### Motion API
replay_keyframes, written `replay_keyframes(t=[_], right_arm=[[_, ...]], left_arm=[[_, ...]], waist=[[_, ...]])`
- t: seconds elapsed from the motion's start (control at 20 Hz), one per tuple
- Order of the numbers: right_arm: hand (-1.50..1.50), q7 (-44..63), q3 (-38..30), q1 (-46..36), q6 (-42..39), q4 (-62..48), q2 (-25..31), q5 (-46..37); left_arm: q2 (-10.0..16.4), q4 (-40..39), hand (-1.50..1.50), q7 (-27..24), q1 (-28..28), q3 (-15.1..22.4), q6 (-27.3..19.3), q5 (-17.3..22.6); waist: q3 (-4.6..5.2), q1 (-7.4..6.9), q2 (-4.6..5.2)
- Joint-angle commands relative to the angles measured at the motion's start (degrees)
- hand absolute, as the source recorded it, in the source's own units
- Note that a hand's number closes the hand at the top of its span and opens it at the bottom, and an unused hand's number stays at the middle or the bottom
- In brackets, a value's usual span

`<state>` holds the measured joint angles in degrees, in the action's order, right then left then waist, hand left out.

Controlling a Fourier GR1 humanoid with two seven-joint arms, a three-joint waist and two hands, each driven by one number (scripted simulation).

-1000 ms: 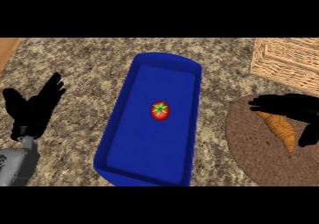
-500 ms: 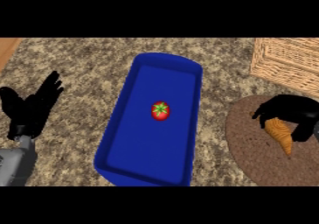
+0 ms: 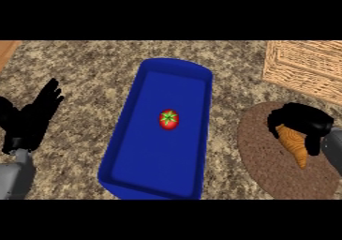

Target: Pick the croissant from the placemat and place it in the basket

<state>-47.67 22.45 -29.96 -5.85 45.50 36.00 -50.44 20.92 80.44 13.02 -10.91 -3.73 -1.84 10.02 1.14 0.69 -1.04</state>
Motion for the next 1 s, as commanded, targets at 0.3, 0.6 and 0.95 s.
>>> replay_keyframes(t=[0.3, 0.6, 0.95], right_arm=[[1.5, 34.06, -10.44, 5.29, 0.07, 2.49, -21.2, 8.99], [1.5, 36.27, -17.5, 4.55, 1.79, 11.97, -31.81, 18.42], [1.5, 52.72, -14.32, 5.27, 12.06, 35.49, -35.77, 17.53]], left_arm=[[0.31, -1.02, 0.0, -0.72, 2.38, -1.08, 0.19, 0.31], [1.03, -0.43, 0.0, 0.34, 2.79, -1.94, -0.17, 0.56], [0.98, -0.01, 0.0, -0.23, 2.73, -2.12, -0.14, 0.42]], waist=[[-0.81, 2.81, -0.46], [-1.11, 2.93, -1.28], [-0.91, 3.38, -1.2]])
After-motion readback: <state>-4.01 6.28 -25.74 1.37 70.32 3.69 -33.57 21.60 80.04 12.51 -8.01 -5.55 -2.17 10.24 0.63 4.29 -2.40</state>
